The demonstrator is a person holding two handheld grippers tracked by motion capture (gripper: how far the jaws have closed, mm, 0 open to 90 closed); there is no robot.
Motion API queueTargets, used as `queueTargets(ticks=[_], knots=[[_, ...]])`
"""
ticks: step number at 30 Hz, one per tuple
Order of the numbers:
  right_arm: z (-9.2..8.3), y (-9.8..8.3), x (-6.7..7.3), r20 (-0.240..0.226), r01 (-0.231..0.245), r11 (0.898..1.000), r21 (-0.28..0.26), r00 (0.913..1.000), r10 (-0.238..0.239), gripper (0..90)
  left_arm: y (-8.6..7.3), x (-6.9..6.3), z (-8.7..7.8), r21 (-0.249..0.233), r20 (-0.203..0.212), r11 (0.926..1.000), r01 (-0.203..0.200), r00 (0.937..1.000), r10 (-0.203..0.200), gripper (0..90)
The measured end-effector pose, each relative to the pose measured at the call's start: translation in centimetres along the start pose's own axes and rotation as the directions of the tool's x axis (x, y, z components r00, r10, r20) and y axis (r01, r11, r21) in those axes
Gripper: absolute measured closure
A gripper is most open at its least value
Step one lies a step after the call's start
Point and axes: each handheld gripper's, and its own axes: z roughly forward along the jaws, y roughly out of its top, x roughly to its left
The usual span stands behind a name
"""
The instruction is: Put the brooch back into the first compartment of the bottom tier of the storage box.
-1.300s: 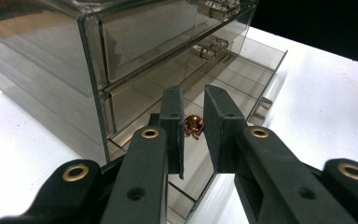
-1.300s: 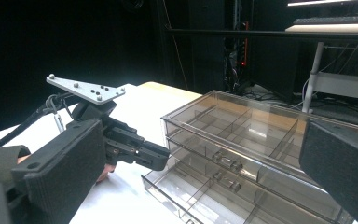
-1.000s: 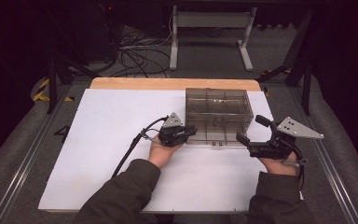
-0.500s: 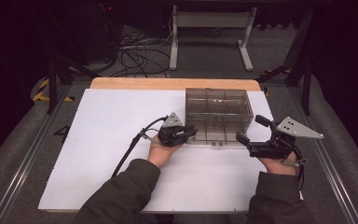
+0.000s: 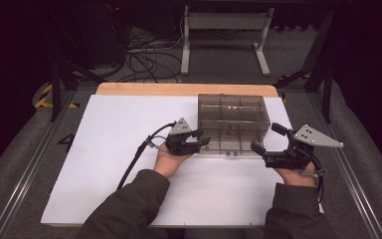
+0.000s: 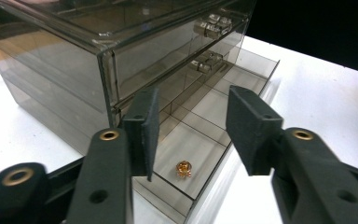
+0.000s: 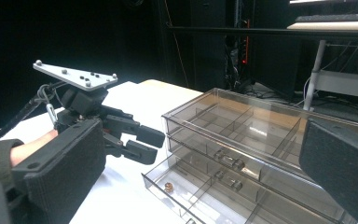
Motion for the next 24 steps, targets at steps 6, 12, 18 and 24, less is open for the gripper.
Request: queueTargets(ticks=[6,12,18,24], knots=[[0.0,0.0,0.0,0.002,-0.001,1.0,0.001,1.0,0.001,1.0,0.4,-0.2,-0.7,-0.007,-0.01,0.9998,-0.018,0.9998,0.018,43.1],[0.2,-0.1,0.0,0.001,-0.001,1.0,0.006,1.0,0.001,1.0,0.9,-0.5,-1.5,-0.013,-0.018,0.9994,-0.031,0.9994,0.031,34.8],[0.2,-0.1,0.0,0.004,0.001,1.0,0.009,1.0,-0.001,1.0,1.2,-0.8,-2.3,-0.013,-0.027,0.9986,-0.051,0.9984,0.05,27.5],[0.3,-0.2,0.0,0.005,-0.001,1.0,0.013,1.0,0.001,0.9,1.7,-1.1,-3.3,-0.018,-0.036,0.9972,-0.073,0.9967,0.072,21.7]])
